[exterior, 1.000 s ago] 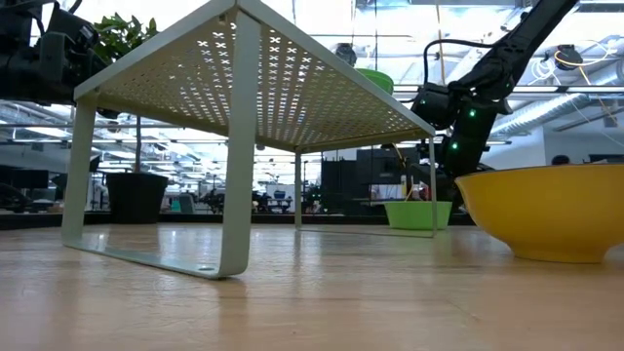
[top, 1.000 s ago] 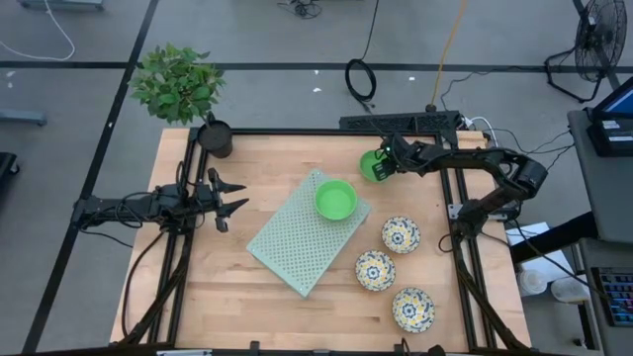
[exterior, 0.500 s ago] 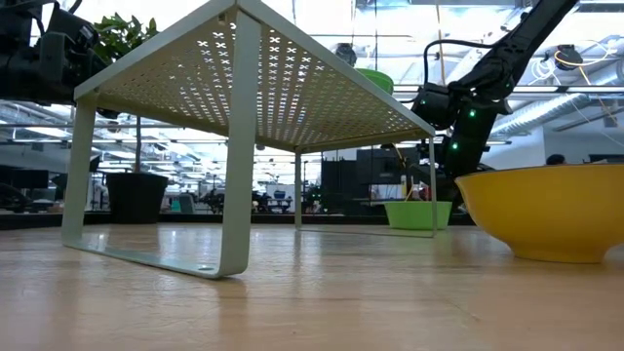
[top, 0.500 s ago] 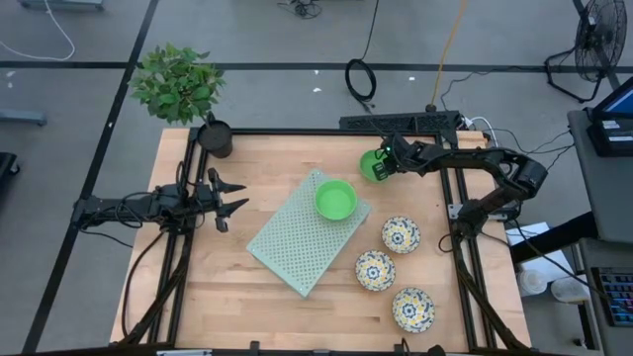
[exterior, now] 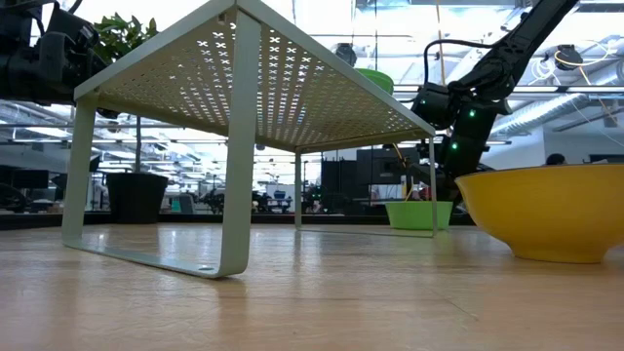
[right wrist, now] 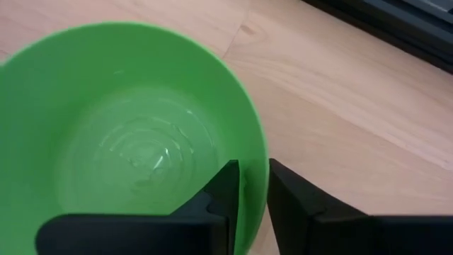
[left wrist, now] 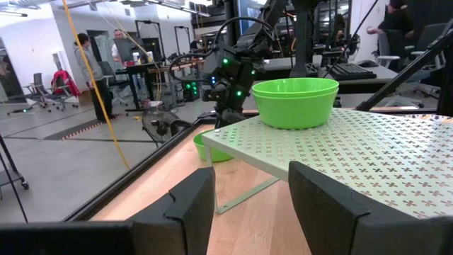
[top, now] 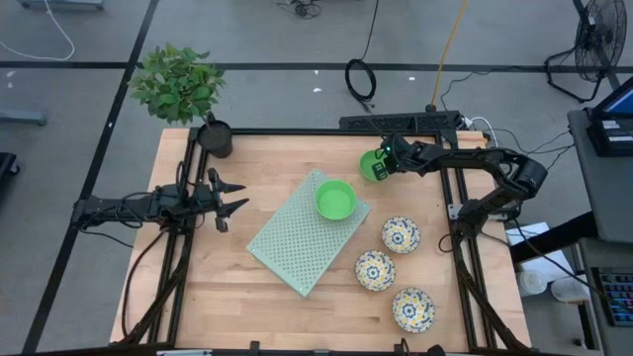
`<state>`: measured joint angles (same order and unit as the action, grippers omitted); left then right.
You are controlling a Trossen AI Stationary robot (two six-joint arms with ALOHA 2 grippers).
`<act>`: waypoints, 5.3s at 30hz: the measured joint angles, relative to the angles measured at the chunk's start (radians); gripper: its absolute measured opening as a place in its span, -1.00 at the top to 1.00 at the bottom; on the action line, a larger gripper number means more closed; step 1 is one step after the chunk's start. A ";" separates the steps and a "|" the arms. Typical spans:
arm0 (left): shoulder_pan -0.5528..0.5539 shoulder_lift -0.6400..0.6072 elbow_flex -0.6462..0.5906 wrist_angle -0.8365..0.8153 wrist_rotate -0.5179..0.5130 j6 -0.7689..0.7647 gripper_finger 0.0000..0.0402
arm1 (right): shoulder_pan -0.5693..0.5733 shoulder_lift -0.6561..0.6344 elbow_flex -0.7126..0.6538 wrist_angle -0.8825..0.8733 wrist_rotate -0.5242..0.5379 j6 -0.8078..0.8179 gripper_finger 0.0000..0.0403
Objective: Pick & Place Mini bowls
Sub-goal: Stack the green bowl on the green bowl on the shelf
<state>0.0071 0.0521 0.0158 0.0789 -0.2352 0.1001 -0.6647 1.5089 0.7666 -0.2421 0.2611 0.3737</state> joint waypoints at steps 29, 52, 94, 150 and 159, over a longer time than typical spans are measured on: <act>0.000 0.000 0.000 0.000 0.000 0.000 0.09 | 0.000 -0.001 -0.123 0.234 0.001 -0.003 0.89; 0.000 0.000 0.000 0.000 0.000 0.000 0.09 | 0.000 0.001 -0.126 0.278 -0.006 -0.021 0.89; 0.000 0.000 0.000 0.000 0.000 0.000 0.09 | -0.001 -0.004 -0.125 0.521 -0.004 -0.103 0.95; 0.000 0.000 0.000 0.000 0.000 0.000 0.09 | -0.073 -0.037 -0.121 0.299 -0.109 -0.002 0.45; 0.000 0.000 0.000 0.000 0.000 0.000 0.09 | -0.050 -0.037 -0.121 0.290 -0.109 -0.042 0.85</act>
<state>0.0071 0.0521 0.0157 0.0792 -0.2352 0.1001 -0.7149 1.4723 0.6456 0.0483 0.1524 0.3314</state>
